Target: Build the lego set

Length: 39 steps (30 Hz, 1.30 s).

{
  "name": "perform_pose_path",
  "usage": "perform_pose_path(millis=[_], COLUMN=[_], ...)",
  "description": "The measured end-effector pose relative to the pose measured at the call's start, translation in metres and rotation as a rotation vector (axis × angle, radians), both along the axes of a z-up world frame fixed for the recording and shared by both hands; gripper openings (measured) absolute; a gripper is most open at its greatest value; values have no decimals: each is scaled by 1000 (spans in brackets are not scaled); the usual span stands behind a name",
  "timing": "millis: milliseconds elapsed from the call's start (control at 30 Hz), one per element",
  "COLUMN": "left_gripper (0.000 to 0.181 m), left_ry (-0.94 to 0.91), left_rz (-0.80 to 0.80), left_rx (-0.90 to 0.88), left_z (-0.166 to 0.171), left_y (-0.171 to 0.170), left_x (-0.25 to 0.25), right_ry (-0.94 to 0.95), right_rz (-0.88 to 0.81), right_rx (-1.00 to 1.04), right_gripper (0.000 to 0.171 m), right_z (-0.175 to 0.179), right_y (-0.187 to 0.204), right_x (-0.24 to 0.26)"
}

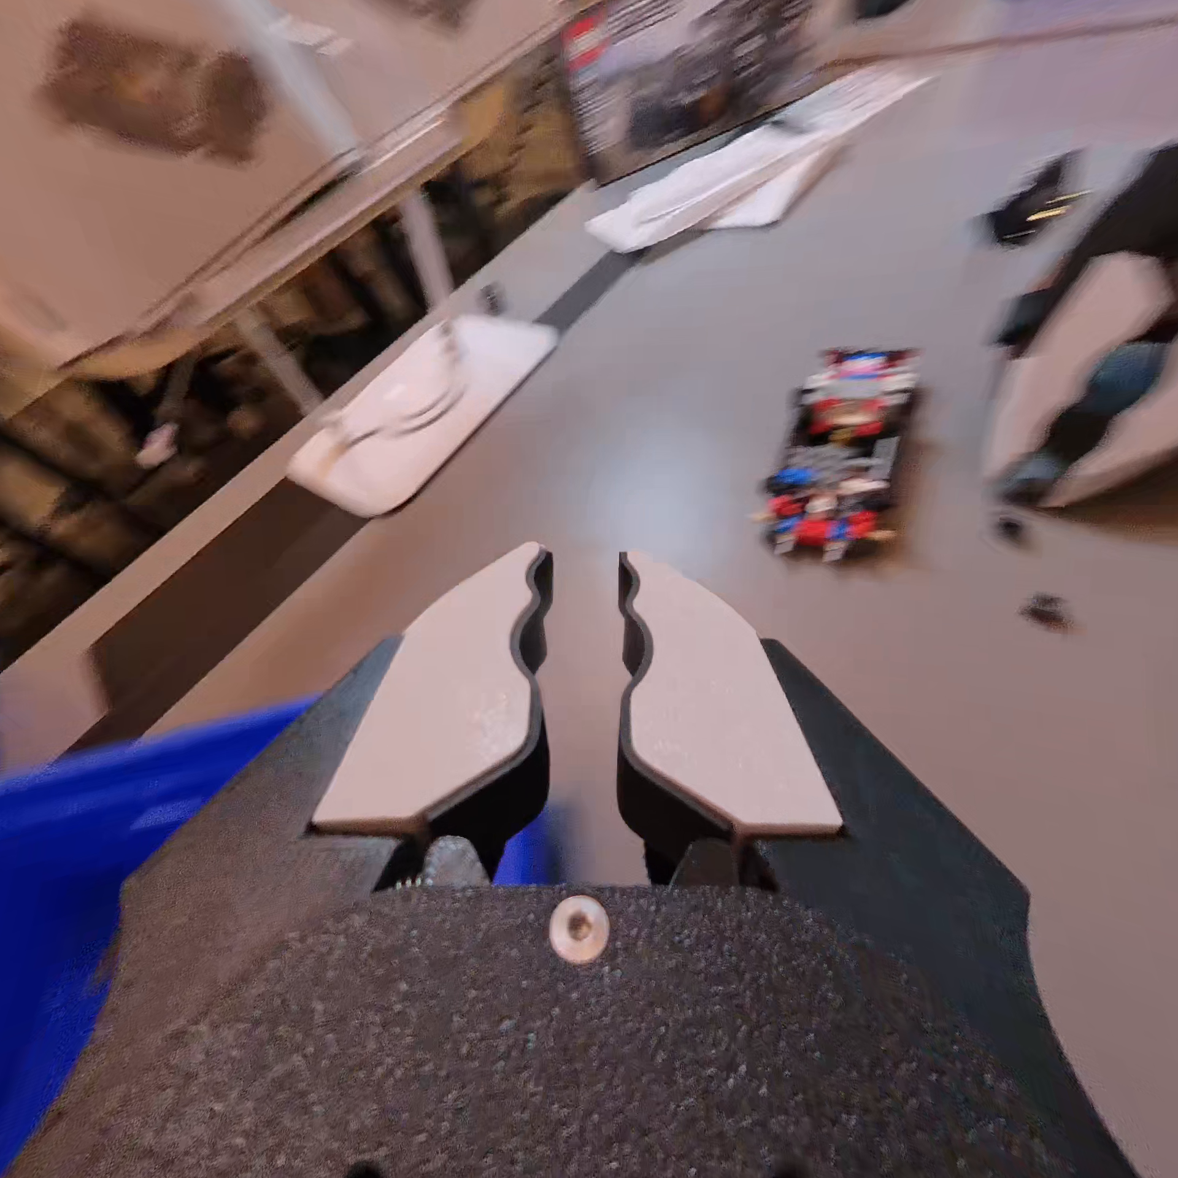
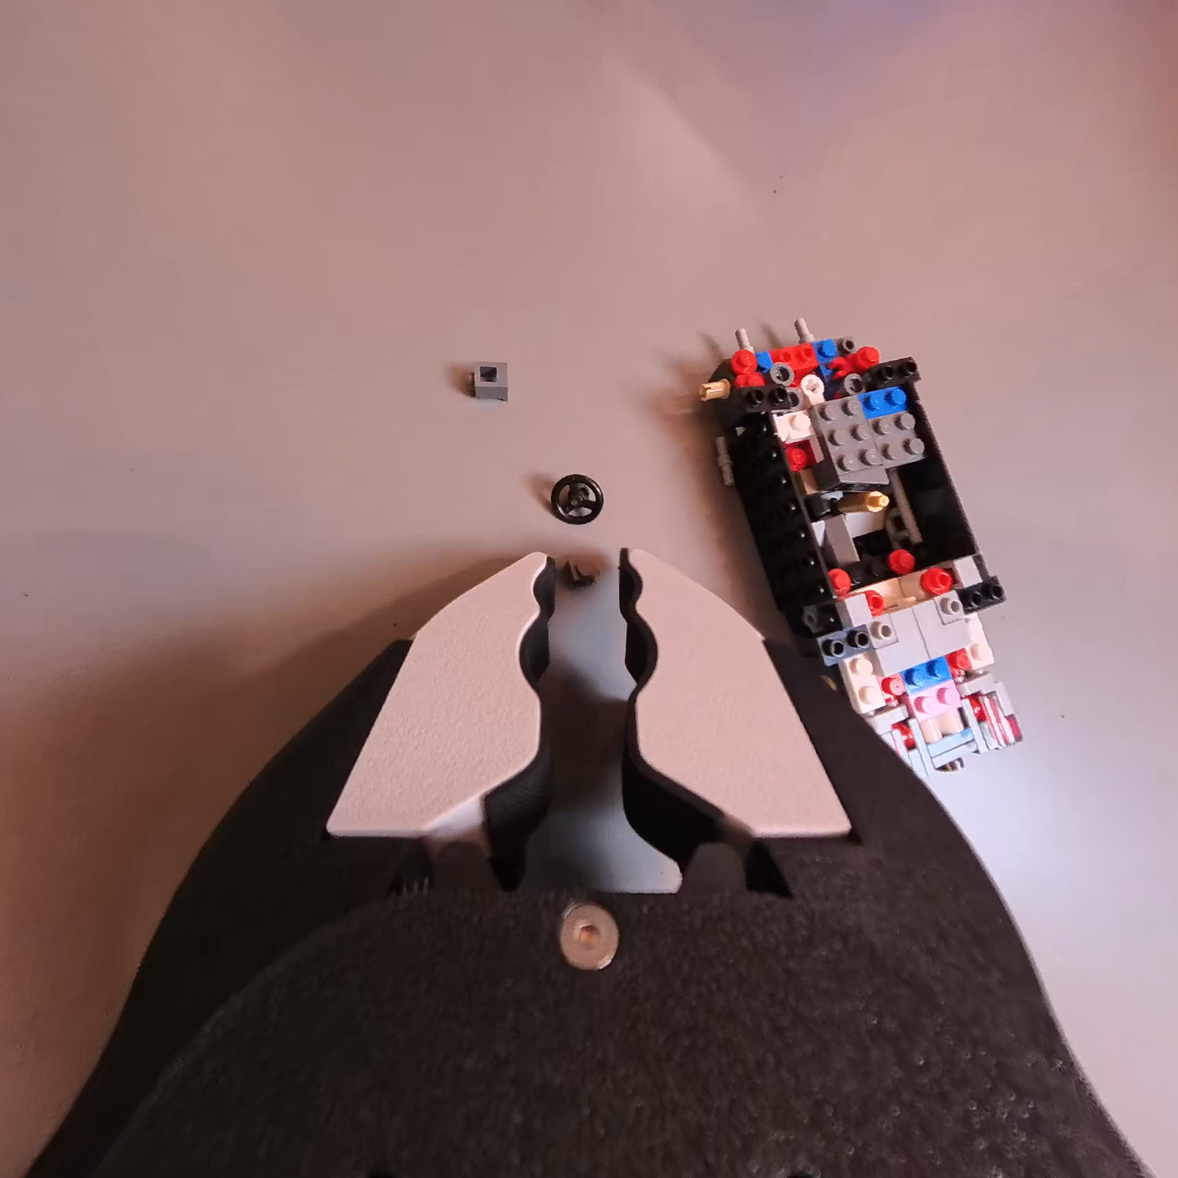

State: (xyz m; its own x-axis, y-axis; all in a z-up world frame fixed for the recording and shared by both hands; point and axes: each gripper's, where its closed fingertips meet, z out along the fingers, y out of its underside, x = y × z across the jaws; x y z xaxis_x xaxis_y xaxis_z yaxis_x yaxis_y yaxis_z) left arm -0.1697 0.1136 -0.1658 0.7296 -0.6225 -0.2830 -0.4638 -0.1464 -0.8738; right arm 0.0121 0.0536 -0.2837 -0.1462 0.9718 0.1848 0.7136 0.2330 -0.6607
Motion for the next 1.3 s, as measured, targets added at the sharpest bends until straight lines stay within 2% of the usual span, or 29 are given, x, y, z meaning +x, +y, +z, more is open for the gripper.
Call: perform_pose_path(millis=[133,233,300,367,533,700,867,933,1033,1100,1200,1300], left_gripper=[17,16,17,19,17,22,9,9,8,8,9,9], left_ry=[-12,-39,-26,5,103,167,165,160,196,197,156,117], left_rz=[-310,-471,-539,-580,-531,-503,-480,-427,-145,83,411,531], left_rx=[-41,-112,-92,13,369,449,537,553,533,429,197,10], left_z=[-25,-47,-55,-53,-25,-23,-7,6,28,32,21,3], left_y=[-27,-50,-61,-68,-67,-65,-68,-60,-21,5,23,20], left_x=[75,117,139,155,165,163,159,146,83,26,-55,-94], right_ry=[-3,7,103,241,464,595,648,654,548,386,169,77], right_rz=[-3,-4,-14,-55,-137,-126,-118,-141,-184,-189,-154,-112], right_rx=[21,20,-43,-162,-507,-777,-897,-873,-682,-472,-194,-110], right_gripper=[14,8,8,8,8,8,9,15,19,20,22,25], right_z=[0,3,16,38,75,104,114,114,93,66,30,12], right_y=[0,-1,-6,-9,-9,-13,-16,-8,5,10,11,2], right_x=[-1,-2,-10,-23,-32,-32,-33,-30,-23,-17,-10,-14])
